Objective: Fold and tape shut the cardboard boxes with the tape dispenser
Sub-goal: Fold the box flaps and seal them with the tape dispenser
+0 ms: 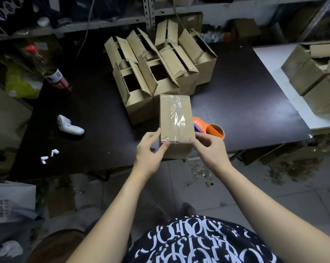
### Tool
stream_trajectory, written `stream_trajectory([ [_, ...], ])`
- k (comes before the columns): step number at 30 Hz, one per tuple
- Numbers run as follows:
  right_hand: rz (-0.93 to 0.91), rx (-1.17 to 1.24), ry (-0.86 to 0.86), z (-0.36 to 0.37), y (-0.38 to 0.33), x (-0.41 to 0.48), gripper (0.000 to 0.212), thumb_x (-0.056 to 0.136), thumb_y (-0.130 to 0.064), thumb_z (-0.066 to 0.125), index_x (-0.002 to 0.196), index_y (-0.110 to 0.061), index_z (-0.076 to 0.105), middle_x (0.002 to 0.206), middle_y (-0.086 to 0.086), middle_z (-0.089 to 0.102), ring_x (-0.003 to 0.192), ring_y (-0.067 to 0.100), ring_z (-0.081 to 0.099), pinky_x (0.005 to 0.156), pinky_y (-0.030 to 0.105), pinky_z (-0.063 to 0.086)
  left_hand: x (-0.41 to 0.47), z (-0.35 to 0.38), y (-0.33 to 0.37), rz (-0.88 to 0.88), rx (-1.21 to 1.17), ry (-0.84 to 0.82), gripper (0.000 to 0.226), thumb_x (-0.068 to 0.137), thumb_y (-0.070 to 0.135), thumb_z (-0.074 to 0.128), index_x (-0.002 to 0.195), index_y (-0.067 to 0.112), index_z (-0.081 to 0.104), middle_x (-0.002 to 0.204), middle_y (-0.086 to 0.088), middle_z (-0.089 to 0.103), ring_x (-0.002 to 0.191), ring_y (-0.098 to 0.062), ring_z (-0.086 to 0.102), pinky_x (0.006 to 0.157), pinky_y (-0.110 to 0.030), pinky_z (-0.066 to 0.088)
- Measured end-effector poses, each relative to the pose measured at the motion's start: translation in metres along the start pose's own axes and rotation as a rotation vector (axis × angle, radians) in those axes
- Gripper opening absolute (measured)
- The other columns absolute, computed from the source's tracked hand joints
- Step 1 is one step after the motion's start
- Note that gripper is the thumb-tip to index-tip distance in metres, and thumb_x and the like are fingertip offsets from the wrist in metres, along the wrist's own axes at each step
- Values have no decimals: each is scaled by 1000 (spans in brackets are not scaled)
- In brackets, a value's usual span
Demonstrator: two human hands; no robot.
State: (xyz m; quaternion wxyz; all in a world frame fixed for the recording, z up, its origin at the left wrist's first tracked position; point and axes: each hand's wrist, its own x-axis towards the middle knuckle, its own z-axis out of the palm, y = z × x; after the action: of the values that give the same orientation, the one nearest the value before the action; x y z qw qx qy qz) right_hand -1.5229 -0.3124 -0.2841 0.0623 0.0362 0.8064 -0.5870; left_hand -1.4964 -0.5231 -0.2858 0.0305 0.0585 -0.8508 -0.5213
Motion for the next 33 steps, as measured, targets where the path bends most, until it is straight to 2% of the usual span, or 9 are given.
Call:
stream_trajectory([
  [4,-30,28,288,11,-21,-14,23,91,-42,76,104,-25,83,93,-15,78,89,3,71,75,20,54,-1,-5,26,14,-128,51,54,97,23,71,148,22,55,120,12,60,116,4,55,83,-3,42],
  [9,-53,135,431,-3,-47,-19,15,92,-34,77,102,-23,80,94,-13,78,82,4,71,73,19,53,8,-9,64,135,-179,25,55,97,22,72,148,22,55,122,11,59,116,-3,58,86,-11,50],
  [13,-80,112,522,-29,-63,-11,18,94,-34,75,106,-21,78,94,-13,77,86,2,70,74,18,54,31,10,89,247,-204,-11,53,97,17,70,148,18,55,122,9,58,117,0,58,90,-15,52],
  [17,-58,72,603,-61,-65,10,25,95,-38,72,113,-21,76,102,-13,76,96,4,70,90,27,56,59,47,107,271,-212,-57,54,97,18,71,149,18,55,125,10,59,120,2,56,95,-14,48],
  [21,-47,53,615,-98,-58,45,19,96,-36,71,111,-24,75,103,-14,75,99,3,69,95,31,57,91,87,124,248,-191,-90,53,98,24,70,149,18,55,127,9,61,124,-2,55,101,-15,46],
  [25,-12,44,576,-148,-35,101,21,96,-38,70,111,-26,75,104,-14,76,101,6,70,97,39,58,135,140,143,207,-102,-88,52,98,27,70,147,17,57,127,9,63,120,1,55,111,-24,43],
  [29,42,91,502,-202,-12,169,11,95,-38,68,104,-33,73,103,-16,76,103,5,70,98,42,58,184,201,170,139,-21,-89,55,98,28,70,149,17,53,136,6,61,128,-5,53,116,-29,40],
  [31,55,80,471,-235,-4,205,12,95,-38,69,105,-33,73,104,-16,75,104,4,69,99,41,57,206,235,186,81,25,-70,57,98,30,69,151,18,52,144,6,59,133,-9,52,115,-27,38],
  [33,76,61,437,-267,2,244,18,95,-38,70,109,-28,75,105,-15,75,105,5,68,99,39,57,231,268,204,14,57,-49,58,99,30,69,152,18,50,149,5,56,135,-9,50,108,-18,35],
])
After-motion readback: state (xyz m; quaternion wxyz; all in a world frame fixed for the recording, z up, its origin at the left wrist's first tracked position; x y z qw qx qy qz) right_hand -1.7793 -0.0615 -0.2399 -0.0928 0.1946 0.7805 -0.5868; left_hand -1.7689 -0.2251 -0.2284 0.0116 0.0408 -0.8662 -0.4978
